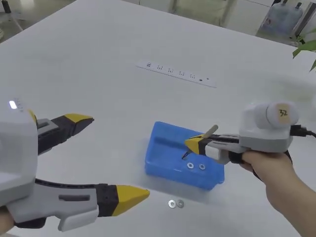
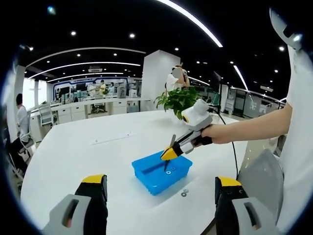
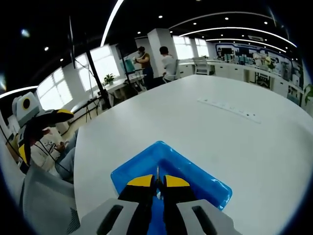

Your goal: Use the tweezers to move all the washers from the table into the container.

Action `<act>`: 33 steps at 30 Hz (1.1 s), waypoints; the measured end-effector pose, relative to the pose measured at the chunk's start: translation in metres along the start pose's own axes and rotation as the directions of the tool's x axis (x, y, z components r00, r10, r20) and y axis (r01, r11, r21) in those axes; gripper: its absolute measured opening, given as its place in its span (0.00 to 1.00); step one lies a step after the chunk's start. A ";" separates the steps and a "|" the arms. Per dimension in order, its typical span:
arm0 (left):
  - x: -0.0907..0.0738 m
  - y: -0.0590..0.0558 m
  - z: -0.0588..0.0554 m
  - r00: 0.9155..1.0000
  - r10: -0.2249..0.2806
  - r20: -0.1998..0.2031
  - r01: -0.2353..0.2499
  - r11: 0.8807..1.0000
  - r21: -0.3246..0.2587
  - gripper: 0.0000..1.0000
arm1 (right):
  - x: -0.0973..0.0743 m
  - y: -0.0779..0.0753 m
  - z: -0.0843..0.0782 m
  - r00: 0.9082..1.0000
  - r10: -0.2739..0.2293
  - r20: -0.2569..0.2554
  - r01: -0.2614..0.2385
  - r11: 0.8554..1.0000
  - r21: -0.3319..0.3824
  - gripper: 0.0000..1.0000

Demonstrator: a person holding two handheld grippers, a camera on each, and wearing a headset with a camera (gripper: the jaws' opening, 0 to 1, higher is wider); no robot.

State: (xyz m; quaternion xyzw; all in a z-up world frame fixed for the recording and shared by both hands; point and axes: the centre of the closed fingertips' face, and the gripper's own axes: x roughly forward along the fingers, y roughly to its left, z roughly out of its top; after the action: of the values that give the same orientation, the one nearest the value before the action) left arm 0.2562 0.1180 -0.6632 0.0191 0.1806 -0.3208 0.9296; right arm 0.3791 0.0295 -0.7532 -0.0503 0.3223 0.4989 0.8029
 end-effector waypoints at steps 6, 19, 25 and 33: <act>0.000 0.000 0.000 1.000 0.000 0.000 0.000 1.000 -0.002 0.93 | 0.003 -0.002 -0.004 1.000 -0.001 -0.013 0.001 1.000 0.003 0.03; -0.001 0.001 -0.003 1.000 0.005 -0.004 -0.005 1.000 -0.004 0.93 | 0.010 -0.005 -0.013 0.999 0.003 -0.036 -0.002 1.000 0.017 0.03; -0.001 0.001 -0.002 1.000 0.003 -0.004 -0.003 1.000 -0.002 0.93 | 0.012 -0.005 -0.015 0.999 0.004 -0.042 -0.004 1.000 0.014 0.03; -0.002 0.003 -0.001 1.000 0.008 -0.005 -0.008 1.000 -0.001 0.93 | 0.013 -0.007 -0.016 0.999 0.001 -0.045 -0.001 1.000 0.013 0.03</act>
State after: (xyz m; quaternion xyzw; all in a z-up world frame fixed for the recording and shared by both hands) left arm 0.2557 0.1216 -0.6636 0.0201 0.1828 -0.3170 0.9304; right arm 0.3812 0.0300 -0.7745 -0.0560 0.3434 0.4959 0.7956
